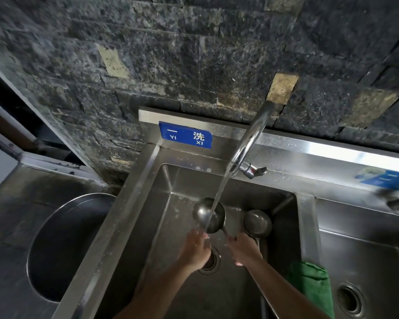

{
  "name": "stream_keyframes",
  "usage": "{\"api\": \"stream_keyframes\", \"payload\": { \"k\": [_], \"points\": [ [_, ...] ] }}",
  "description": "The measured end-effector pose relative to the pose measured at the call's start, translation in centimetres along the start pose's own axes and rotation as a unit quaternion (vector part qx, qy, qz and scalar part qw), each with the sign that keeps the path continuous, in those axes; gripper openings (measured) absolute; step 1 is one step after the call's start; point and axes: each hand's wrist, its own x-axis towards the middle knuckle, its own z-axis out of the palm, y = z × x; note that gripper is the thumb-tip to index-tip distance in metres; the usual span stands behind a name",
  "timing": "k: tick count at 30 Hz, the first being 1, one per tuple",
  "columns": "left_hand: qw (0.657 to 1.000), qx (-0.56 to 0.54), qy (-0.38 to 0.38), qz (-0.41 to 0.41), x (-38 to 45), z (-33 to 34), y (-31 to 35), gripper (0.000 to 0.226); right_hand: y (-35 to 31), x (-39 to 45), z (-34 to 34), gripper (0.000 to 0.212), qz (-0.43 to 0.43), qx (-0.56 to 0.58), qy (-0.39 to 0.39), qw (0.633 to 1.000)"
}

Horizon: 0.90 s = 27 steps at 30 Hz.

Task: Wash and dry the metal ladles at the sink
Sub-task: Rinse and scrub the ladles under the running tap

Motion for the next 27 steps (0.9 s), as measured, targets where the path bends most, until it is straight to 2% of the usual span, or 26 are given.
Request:
{"api": "stream_keyframes", "payload": {
  "k": [2,5,7,10,14,16,18,21,23,25,27],
  "points": [
    [0.999,0.036,-0.016,0.005,-0.3,1.0,-0.5,0.029,0.7,0.4,1.0,0.031,0.023,0.023,-0.036,0.999],
    [0.997,0.067,-0.023,0.016,-1.2,1.7,-0.8,0.043,1.8,-0.1,2.3,0.035,0.023,0.001,-0.071,0.997],
    [0.993,0.11,-0.027,0.029,-1.7,1.8,-1.1,0.041,2.4,-0.4,3.2,0.035,0.033,-0.012,-0.085,0.996],
    [0.983,0.164,-0.031,0.076,-1.9,2.1,-2.0,0.043,2.7,-0.8,4.1,0.029,0.054,0.042,-0.104,0.992],
    [0.954,0.244,-0.015,0.172,-1.2,1.8,-2.3,0.07,1.3,-1.9,3.0,0.031,-0.006,0.031,-0.142,0.989],
    [0.93,0.302,0.012,0.208,-0.5,1.3,-1.8,0.072,0.7,-2.1,2.0,0.03,-0.051,0.023,-0.142,0.988],
    [0.924,0.306,0.048,0.226,0.4,0.3,-1.4,0.066,0.5,-2.3,1.2,0.031,-0.081,0.007,-0.119,0.99],
    [0.916,0.329,0.111,0.201,2.7,-2.5,-1.1,0.038,1.2,-2.8,0.4,0.022,-0.116,0.019,-0.083,0.99],
    [0.902,0.382,0.109,0.169,4.1,-4.3,-1.1,0.03,2.0,-3.4,-0.1,0.013,-0.124,0.027,-0.082,0.989],
    [0.894,0.409,0.105,0.152,4.5,-5.6,-1.4,0.031,2.7,-3.9,-0.2,0.013,-0.1,0.038,-0.09,0.99],
    [0.908,0.377,0.124,0.134,3.8,-6.1,-1.7,0.046,2.8,-3.9,0.2,0.019,-0.115,-0.018,-0.061,0.991]
  ]
}}
